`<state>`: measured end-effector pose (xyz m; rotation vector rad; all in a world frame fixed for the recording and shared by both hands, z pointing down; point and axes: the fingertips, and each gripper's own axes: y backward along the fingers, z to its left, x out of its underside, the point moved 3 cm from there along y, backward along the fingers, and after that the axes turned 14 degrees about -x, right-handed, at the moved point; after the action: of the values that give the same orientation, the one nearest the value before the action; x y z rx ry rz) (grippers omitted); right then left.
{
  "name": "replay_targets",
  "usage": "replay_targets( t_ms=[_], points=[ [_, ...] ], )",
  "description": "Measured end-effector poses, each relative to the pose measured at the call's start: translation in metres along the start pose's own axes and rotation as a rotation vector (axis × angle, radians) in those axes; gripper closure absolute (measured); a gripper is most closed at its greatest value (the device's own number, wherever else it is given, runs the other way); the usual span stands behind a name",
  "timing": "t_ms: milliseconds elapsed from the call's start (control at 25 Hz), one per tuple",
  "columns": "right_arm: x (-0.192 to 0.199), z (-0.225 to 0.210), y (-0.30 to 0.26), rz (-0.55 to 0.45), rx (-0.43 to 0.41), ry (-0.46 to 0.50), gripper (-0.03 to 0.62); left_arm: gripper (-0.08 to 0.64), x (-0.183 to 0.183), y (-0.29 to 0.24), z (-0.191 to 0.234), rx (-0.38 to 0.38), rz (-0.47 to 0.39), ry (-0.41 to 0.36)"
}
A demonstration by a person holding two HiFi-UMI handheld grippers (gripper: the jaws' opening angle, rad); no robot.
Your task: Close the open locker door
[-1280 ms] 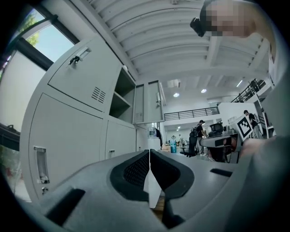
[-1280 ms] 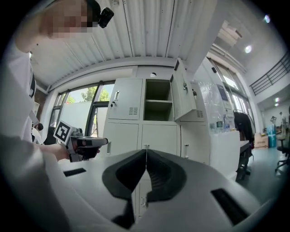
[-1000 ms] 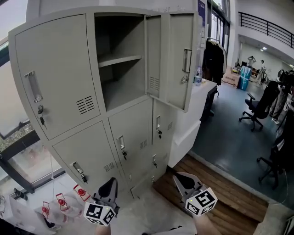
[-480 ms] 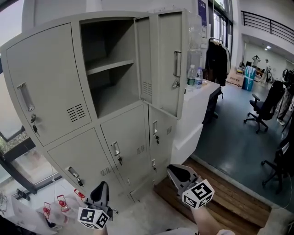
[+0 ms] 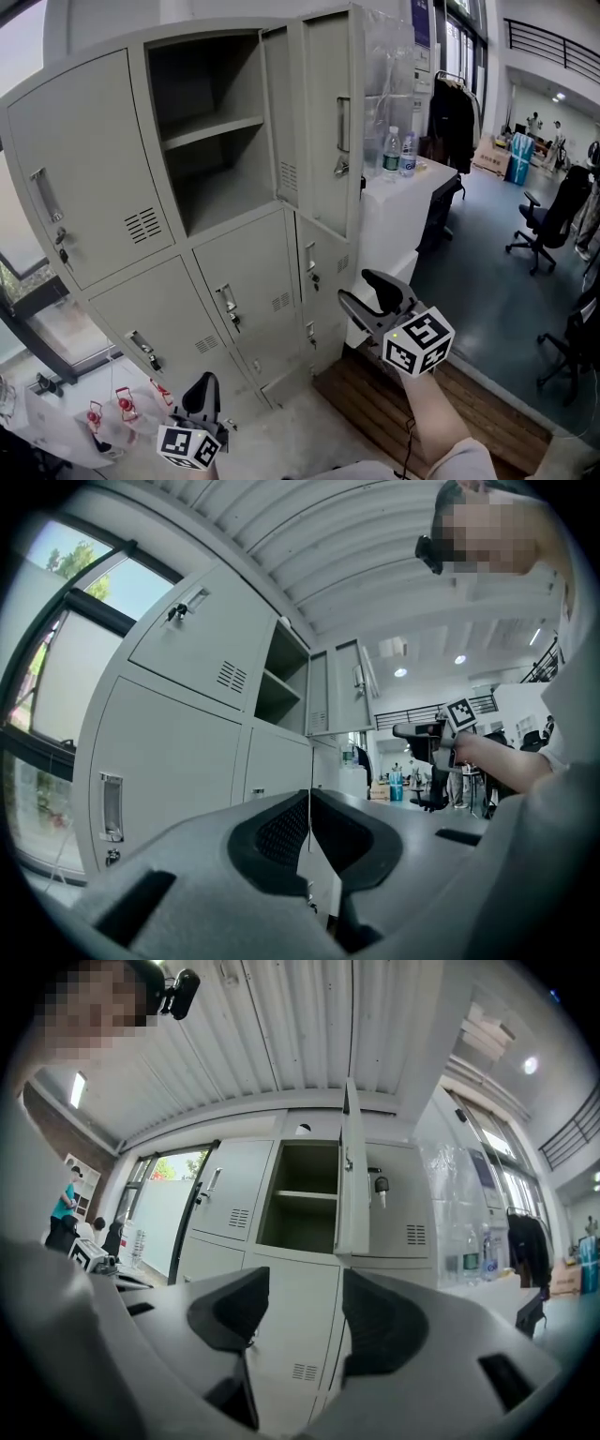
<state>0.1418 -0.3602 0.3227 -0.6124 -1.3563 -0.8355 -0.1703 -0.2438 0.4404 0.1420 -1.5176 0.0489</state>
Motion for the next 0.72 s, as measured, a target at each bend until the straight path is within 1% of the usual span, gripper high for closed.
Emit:
replay_targets(
  t_ms=[160,320,440,560,600,720],
  points=[
    [-0.020,-0.021,-0.013,-0.021,-0.010,0.028,0.374,0.548,0.003,0.005,-0.002,-0.029,0.005,-0.002],
    [-0.029,-0.033,-0.027,-0.028,-0.020,0.040,0.376,0.546,0.003,0.010,-0.001,-0.059,0.006,-0.002],
    [-0.035,-0.042,-0.036,-0.049,-0.013,0.035,0.374,0.548,0.003,0.011,0.000,-0.078,0.011,0.007],
    [-0.036,-0.049,-0.040,-0.063,-0.003,0.018,0.379,0.548,0.005,0.012,-0.001,-0.083,0.016,0.011],
    [-0.036,-0.050,-0.039,-0.067,0.000,0.015,0.401,0.548,0.006,0.012,-0.001,-0.082,0.019,0.010],
    [-0.035,-0.055,-0.037,-0.075,0.009,0.005,0.410,0.548,0.009,0.010,-0.003,-0.074,0.029,0.008]
  ],
)
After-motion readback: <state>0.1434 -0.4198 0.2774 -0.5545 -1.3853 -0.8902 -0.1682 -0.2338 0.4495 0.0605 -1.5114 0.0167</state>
